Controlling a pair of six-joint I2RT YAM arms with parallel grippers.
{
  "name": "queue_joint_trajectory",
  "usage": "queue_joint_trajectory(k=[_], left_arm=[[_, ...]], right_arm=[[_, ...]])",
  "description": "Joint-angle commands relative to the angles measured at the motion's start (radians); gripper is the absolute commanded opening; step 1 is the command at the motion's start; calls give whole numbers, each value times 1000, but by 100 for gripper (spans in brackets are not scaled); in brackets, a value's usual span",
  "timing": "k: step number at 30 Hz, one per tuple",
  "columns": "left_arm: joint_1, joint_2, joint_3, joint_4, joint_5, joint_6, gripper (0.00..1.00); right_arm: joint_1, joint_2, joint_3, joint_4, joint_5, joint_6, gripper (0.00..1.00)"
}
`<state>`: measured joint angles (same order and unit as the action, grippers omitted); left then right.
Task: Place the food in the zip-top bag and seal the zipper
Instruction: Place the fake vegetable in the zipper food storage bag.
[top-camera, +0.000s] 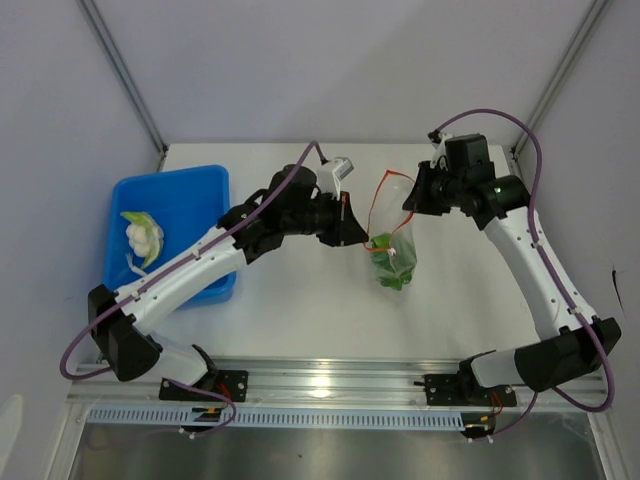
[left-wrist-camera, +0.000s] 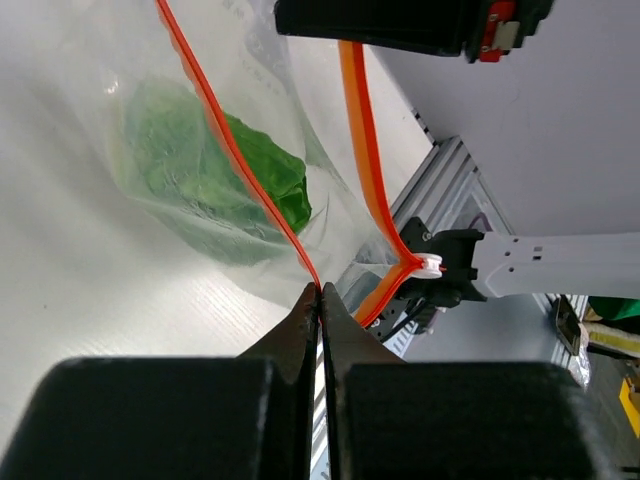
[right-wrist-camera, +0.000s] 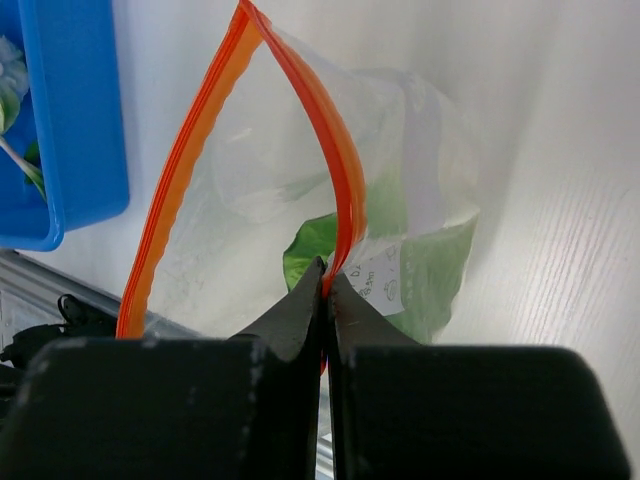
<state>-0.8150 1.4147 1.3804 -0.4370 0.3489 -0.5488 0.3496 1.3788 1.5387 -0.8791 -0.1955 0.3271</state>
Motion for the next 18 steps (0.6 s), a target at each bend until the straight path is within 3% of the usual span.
queue_joint_trajectory(k=[1,10,11,12,14,15,16,18], left_arm=[[5,-10,72,27,38,15,1],[4,4,-162,99,-19,-28,3],[5,0,-175,109,-31,-31,7],[5,-13,-210,118,-36,-33,18],[5,-32,-233,130,-51,-34,27],[5,-43,-241,132,-60,-34,40],[5,-65,-244,132,-71,-33,46],[5,-89,-238,112,-112,-25,55]], right_arm=[[-14,-10,77,-9,7,-25,0],[-14,3,-43,49,-38,1,0],[-12,5,-43,58,-41,3,0],[-11,8,-43,61,-44,6,0],[-9,19,-32,62,-44,9,0],[-6,23,-28,60,-44,10,0],[-4,28,-23,58,-44,9,0],[6,34,-3,49,-38,10,0]])
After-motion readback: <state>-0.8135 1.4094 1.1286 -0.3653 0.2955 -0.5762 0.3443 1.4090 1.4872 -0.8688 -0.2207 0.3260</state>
